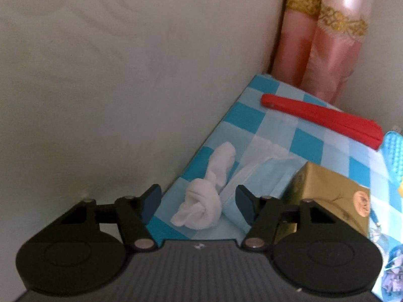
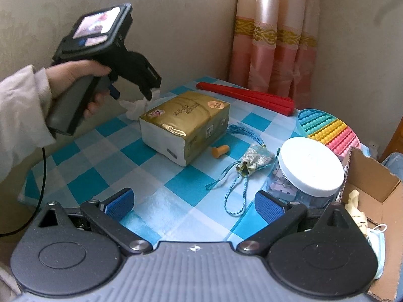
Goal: Organize soft objects
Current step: 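Grasp the white knotted sock with the left tool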
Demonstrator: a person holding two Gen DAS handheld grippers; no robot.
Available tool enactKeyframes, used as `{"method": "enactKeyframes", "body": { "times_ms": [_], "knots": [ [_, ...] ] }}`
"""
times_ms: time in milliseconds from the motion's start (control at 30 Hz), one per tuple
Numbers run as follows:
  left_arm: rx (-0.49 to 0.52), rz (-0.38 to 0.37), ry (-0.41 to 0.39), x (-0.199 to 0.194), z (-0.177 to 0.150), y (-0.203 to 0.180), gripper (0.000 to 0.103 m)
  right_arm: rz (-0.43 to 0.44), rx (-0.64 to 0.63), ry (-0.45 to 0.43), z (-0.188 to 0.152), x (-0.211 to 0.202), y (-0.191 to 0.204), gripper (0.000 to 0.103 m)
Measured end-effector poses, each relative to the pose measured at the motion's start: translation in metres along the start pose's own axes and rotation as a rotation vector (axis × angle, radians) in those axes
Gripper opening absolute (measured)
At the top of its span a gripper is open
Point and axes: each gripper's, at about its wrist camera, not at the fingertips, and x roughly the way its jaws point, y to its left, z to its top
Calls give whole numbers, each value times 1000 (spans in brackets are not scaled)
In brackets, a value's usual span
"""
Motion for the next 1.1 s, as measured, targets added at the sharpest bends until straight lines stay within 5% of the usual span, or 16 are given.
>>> {"method": "enactKeyframes", "body": {
  "times_ms": [333,733,1100],
  "knots": [
    [-9,23,36,20,-9,-5,49,15,23,-5,1,4,-6,103],
    [-28,-43,7,5,-12,6,25,3,11,13,2,9,0,103],
    [-2,-107,14,-26,-32,23,24,-3,1,67,3,20,2,103]
  ]
}}
